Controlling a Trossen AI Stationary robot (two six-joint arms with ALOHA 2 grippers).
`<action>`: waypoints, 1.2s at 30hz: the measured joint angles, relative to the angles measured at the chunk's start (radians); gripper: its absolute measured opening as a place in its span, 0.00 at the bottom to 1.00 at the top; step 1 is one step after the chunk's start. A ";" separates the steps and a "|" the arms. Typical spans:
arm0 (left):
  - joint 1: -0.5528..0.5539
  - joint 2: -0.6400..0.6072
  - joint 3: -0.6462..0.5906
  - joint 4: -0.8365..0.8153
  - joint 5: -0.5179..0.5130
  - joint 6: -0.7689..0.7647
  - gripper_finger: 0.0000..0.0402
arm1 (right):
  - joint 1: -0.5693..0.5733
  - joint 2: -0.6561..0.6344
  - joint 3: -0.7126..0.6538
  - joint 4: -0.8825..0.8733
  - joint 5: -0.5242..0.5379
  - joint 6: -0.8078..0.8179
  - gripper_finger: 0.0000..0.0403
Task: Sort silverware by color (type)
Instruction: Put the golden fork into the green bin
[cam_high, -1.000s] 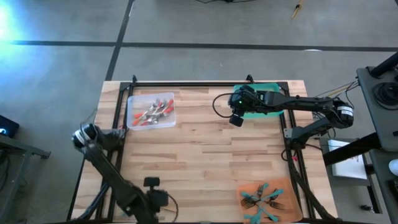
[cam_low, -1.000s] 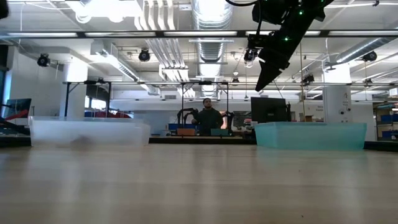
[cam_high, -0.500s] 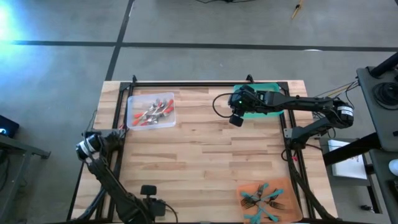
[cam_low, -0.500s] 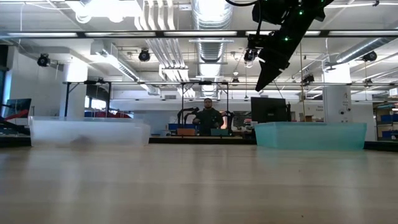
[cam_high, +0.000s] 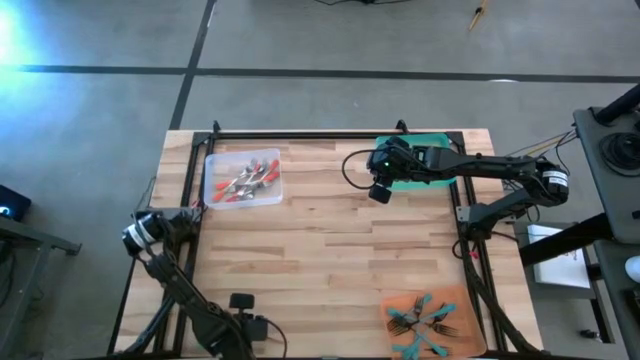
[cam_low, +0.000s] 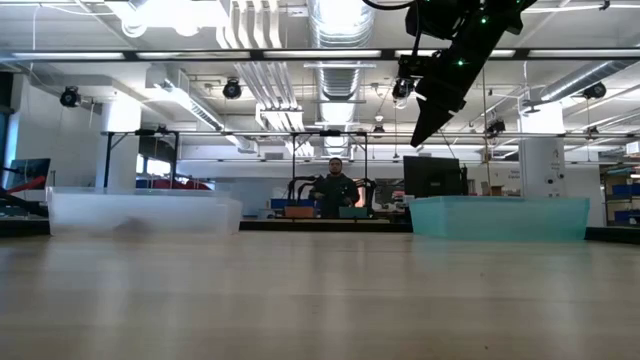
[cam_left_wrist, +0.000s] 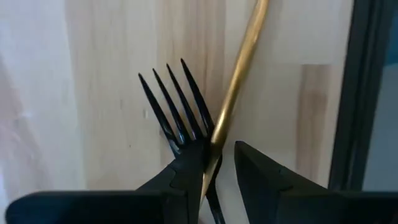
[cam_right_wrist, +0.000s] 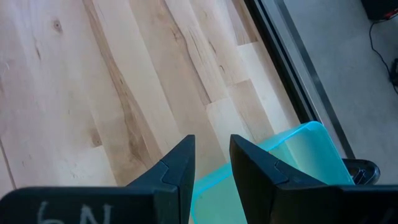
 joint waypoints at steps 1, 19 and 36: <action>0.002 -0.002 -0.009 0.018 0.000 0.000 0.19 | 0.000 0.000 0.000 0.000 -0.001 0.000 0.23; 0.012 -0.012 -0.041 0.085 -0.010 -0.041 0.02 | 0.000 0.000 0.000 0.002 0.000 0.000 0.23; 0.010 -0.246 -0.057 -0.171 -0.287 -0.106 0.00 | 0.000 0.000 0.000 0.002 0.000 0.000 0.23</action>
